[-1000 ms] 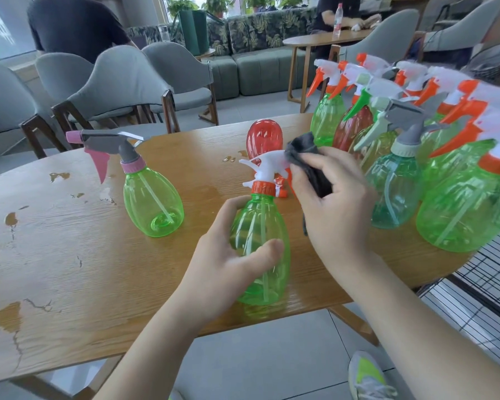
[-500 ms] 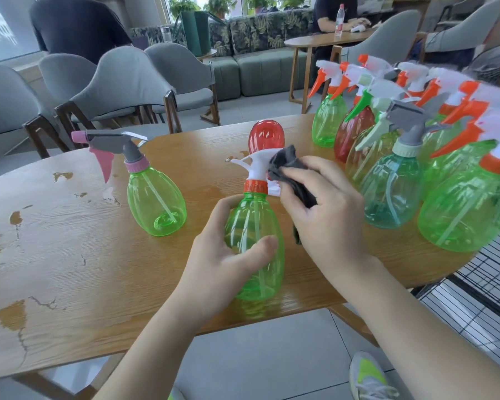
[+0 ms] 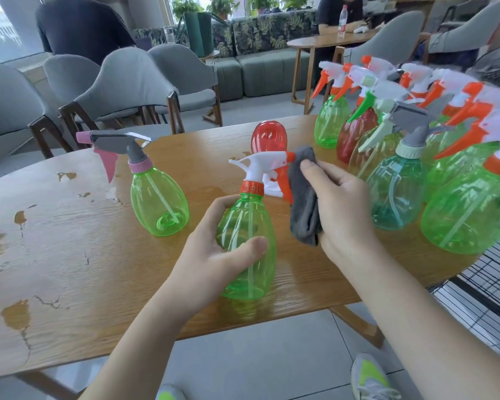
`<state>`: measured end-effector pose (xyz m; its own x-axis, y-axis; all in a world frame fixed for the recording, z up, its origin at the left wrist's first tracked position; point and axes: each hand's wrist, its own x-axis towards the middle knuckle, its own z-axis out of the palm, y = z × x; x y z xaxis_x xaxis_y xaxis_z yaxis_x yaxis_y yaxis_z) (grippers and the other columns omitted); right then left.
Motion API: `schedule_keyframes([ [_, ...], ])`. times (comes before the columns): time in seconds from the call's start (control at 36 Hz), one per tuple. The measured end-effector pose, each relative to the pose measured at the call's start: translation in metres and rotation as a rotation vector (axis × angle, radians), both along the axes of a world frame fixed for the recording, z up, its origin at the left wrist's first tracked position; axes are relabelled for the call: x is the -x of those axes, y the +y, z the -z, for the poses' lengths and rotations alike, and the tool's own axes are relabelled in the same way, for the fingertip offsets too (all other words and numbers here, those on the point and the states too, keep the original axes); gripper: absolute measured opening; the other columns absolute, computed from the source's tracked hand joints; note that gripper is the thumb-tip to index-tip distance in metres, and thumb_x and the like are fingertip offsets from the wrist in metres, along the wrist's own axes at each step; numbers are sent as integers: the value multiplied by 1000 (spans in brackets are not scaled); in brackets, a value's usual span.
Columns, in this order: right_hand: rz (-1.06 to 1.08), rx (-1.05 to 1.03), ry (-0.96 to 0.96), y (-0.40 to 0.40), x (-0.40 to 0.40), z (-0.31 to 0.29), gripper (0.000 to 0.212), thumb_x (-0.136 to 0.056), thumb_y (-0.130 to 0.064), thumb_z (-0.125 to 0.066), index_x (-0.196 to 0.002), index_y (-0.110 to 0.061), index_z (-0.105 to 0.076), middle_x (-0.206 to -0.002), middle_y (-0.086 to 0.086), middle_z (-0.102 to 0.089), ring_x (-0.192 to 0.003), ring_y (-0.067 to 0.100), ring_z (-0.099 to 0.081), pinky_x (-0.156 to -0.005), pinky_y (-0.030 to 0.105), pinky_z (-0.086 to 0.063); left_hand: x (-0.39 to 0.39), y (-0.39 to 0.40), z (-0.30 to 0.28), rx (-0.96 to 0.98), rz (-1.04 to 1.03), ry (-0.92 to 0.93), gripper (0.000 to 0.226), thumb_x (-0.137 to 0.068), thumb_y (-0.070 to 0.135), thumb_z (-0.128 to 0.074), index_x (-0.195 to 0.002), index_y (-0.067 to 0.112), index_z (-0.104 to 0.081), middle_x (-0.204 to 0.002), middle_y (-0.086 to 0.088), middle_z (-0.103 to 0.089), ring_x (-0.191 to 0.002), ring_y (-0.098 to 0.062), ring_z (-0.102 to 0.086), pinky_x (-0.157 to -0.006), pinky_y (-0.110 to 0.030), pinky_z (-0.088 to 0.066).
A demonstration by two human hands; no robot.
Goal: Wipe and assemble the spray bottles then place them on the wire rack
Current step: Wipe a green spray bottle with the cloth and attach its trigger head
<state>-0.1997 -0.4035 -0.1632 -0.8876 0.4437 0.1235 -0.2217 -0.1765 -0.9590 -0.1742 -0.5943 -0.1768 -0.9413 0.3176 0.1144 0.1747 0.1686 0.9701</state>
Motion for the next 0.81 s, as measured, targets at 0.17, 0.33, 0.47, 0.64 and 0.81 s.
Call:
schedule_keyframes([
  [0.17,-7,-96,3,-14,-9,-1,32,-102,-20,-64,-71,-16,-74,-75,28,-64,-61,26,-58,-65,36,-50,0,2,1,66,-15,34,56,-75,49,-76,-126,43,-54,-102,5,-75,-94,-17,-74,-77,-34,-61],
  [0.33,-38,-417,92,0,-15,9,34,-97,-9,-62,-68,-23,-73,-45,2,-55,-48,10,-46,-52,24,-36,2,-1,-1,60,-29,13,53,-79,42,-75,-128,41,-54,-102,3,-75,-90,-16,-74,-76,-36,-61],
  [0.47,6,-479,99,3,-11,12,20,-103,-19,-60,-109,-21,-79,-51,-16,-61,-52,6,-59,-55,24,-45,1,2,-1,98,-7,30,53,-80,43,-76,-128,42,-53,-103,6,-75,-94,-16,-73,-79,-37,-62],
  [0.64,-9,-535,84,3,-13,13,19,-100,-18,-64,-99,-16,-82,-52,-4,-66,-49,15,-61,-53,23,-44,-2,4,0,70,-57,62,51,-80,38,-74,-127,41,-54,-100,9,-75,-87,-10,-73,-72,-26,-60],
  [0.81,22,-686,20,17,-12,14,14,-95,-22,-69,-96,-20,-83,-66,-5,-74,-66,15,-70,-61,30,-53,-1,-1,-2,101,-98,100,55,-78,39,-75,-129,39,-54,-101,13,-74,-90,-7,-72,-73,-19,-56],
])
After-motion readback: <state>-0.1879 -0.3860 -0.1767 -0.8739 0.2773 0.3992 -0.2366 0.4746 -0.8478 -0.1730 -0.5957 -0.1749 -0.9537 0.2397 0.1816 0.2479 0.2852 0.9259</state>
